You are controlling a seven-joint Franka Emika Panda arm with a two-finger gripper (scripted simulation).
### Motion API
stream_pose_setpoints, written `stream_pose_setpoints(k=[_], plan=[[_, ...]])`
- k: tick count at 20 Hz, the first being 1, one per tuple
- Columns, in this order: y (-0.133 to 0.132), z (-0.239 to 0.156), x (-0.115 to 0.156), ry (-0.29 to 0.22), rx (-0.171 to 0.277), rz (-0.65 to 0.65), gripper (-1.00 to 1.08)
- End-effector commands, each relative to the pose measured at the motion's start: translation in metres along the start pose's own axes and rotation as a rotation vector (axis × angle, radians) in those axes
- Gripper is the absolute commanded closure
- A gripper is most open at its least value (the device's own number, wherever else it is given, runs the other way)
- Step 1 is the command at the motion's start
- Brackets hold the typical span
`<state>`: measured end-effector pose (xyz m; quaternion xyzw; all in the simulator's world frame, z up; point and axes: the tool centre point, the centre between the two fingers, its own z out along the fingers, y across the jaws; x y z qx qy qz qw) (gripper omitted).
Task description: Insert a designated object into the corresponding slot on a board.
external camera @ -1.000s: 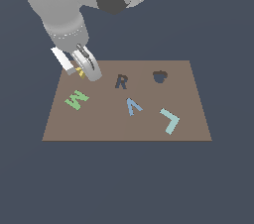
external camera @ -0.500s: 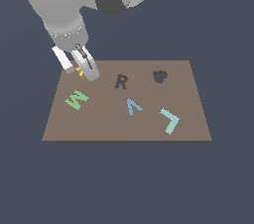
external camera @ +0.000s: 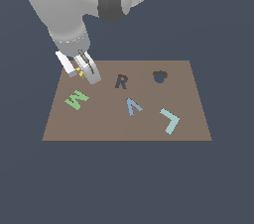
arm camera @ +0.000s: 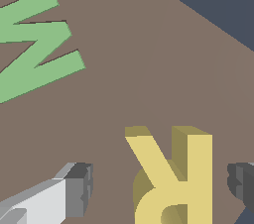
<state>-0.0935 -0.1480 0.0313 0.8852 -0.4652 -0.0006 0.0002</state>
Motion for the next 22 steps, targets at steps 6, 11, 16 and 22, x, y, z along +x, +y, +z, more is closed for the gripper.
stream_pose_setpoints(k=[6, 11, 16, 22], plan=[[0.000, 0.001, 0.000, 0.001, 0.001, 0.000, 1.08], [0.000, 0.001, 0.000, 0.001, 0.001, 0.000, 1.08], [-0.004, 0.001, -0.001, 0.001, 0.001, -0.022, 1.08], [-0.024, -0.001, -0.007, 0.001, 0.001, -0.137, 1.08]])
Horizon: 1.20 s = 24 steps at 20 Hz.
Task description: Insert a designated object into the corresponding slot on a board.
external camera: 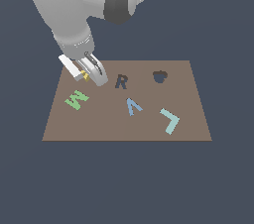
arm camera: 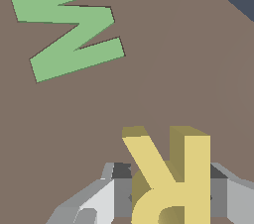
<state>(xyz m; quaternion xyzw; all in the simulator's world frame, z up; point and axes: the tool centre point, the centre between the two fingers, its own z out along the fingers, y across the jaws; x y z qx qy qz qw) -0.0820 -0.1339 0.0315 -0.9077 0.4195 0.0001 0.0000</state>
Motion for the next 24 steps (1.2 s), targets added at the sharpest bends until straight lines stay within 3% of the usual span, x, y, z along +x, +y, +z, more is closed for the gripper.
stream_pose_setpoints(k=[1, 14, 24], plan=[[-0.011, -0.001, -0.003, 0.000, 0.000, -0.063, 1.08], [-0.084, -0.007, -0.049, 0.001, 0.001, -0.545, 1.08], [-0.099, -0.009, -0.070, 0.000, 0.001, -0.686, 1.08]])
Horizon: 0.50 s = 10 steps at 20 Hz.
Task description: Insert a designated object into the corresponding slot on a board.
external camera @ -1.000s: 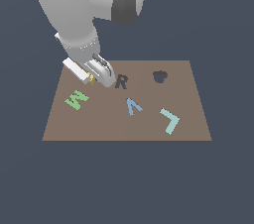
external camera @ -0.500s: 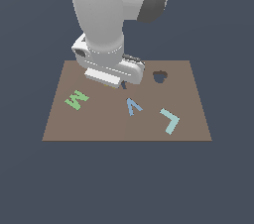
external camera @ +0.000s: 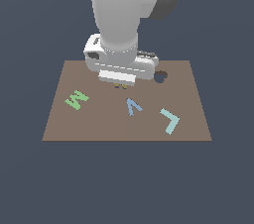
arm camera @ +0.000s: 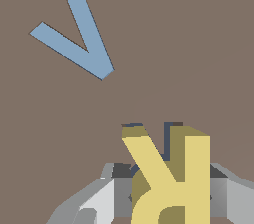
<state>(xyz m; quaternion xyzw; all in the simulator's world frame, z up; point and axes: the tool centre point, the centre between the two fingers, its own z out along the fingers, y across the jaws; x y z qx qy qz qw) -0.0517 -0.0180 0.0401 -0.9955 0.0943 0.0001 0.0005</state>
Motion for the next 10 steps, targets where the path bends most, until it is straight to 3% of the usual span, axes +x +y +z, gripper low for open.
stream_pose_setpoints(k=[1, 9, 10], plan=[[-0.001, 0.000, -0.001, 0.000, 0.000, -0.009, 1.08], [0.000, 0.010, -0.001, -0.001, -0.003, -0.009, 1.08], [0.000, 0.010, -0.001, -0.001, -0.003, -0.009, -0.92]])
